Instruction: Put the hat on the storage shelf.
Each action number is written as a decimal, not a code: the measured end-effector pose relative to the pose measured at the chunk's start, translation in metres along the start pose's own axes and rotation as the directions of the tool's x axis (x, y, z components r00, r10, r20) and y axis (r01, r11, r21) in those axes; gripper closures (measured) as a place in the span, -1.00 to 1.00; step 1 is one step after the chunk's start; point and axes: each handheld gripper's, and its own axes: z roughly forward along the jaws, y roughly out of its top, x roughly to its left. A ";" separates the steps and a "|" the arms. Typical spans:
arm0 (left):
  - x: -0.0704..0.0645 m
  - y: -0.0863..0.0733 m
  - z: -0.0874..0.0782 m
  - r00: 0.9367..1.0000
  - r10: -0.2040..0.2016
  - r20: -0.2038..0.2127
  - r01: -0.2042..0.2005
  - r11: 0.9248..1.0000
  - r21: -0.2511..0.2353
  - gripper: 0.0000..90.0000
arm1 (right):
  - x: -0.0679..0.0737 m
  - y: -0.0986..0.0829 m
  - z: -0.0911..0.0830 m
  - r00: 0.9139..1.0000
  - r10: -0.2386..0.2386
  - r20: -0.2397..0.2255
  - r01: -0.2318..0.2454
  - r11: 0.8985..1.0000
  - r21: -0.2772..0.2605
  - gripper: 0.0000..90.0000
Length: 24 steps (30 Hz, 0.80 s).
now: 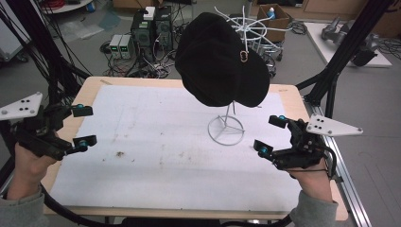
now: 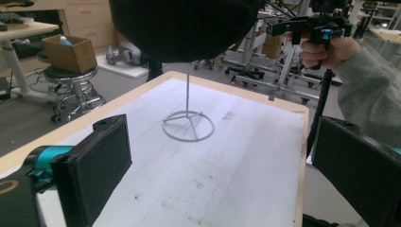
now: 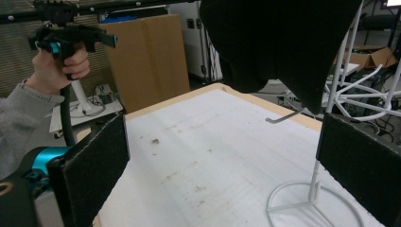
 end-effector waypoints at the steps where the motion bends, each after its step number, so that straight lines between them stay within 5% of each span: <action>1: 0.000 -0.004 -0.002 1.000 -0.009 0.000 0.009 1.000 -0.005 -0.87 | 0.000 0.000 0.000 1.000 0.000 0.000 0.000 1.000 0.000 -0.94; 16: 0.017 -0.036 -0.020 0.997 -0.062 -0.054 0.061 0.998 -0.018 -0.87 | -0.007 -0.002 -0.001 0.998 0.003 0.066 -0.004 1.000 0.020 -0.94; 20: 0.020 -0.042 -0.018 0.995 -0.071 -0.070 0.073 0.997 0.029 -0.87 | -0.008 -0.004 0.005 0.997 0.000 0.081 -0.002 1.000 0.018 -0.94; 24: 0.018 -0.048 -0.024 0.993 -0.067 -0.093 0.068 0.998 0.013 -0.87 | -0.009 -0.009 0.014 0.990 -0.003 0.138 -0.004 0.999 0.047 -0.94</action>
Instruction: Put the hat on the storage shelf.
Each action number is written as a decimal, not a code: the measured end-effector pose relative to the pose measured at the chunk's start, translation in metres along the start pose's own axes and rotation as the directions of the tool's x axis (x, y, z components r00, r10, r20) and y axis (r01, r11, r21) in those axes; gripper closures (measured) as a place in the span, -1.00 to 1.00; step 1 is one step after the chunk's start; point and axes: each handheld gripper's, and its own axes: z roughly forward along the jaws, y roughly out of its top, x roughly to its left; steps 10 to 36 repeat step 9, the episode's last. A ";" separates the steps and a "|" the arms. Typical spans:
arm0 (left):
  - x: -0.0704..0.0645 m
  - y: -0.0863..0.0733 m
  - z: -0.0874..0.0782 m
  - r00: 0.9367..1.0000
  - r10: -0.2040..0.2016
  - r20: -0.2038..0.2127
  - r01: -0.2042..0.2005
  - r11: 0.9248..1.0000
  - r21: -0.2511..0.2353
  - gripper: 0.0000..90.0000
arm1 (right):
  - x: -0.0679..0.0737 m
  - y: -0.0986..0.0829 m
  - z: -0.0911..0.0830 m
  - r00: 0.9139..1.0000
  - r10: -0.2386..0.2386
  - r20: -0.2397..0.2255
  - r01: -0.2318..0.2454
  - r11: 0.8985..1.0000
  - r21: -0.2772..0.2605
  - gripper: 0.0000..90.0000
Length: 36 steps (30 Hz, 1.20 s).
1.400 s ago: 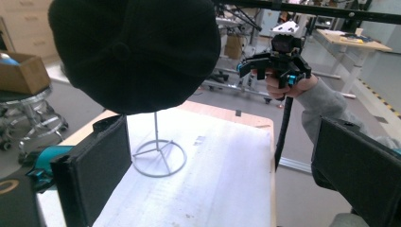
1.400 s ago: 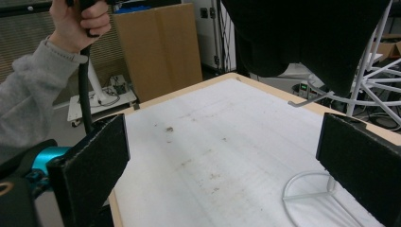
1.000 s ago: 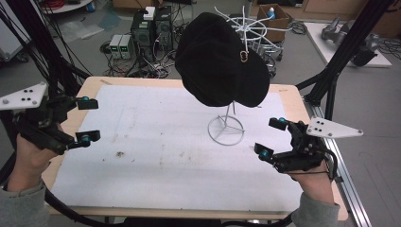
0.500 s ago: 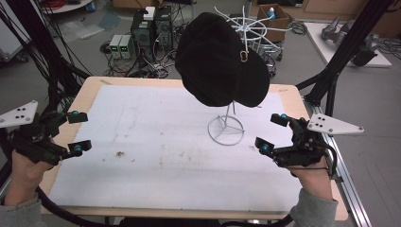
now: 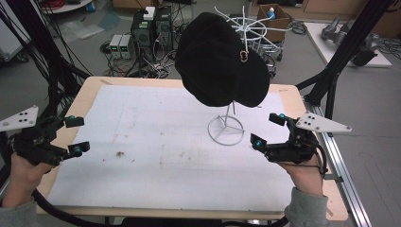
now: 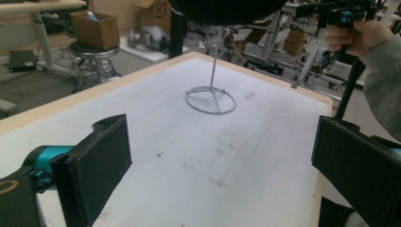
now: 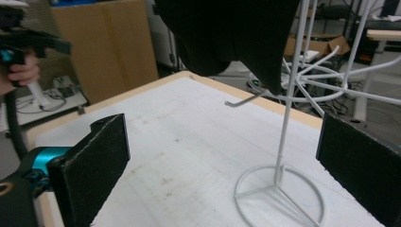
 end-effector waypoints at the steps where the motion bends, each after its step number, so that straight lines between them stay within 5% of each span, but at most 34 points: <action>1: 0.000 -0.001 -0.001 1.000 -0.001 -0.003 0.001 1.000 -0.014 -0.87 | 0.000 -0.001 0.001 1.000 0.000 0.006 0.000 1.000 0.003 -0.94; 9: 0.002 -0.003 0.015 1.000 -0.018 0.000 0.018 0.999 0.027 -0.87 | 0.007 -0.001 -0.003 1.000 -0.003 0.019 0.004 1.000 -0.017 -0.94; 36: 0.002 -0.003 0.015 1.000 -0.018 0.000 0.018 0.999 0.027 -0.87 | 0.007 -0.001 -0.003 1.000 -0.003 0.019 0.004 1.000 -0.017 -0.94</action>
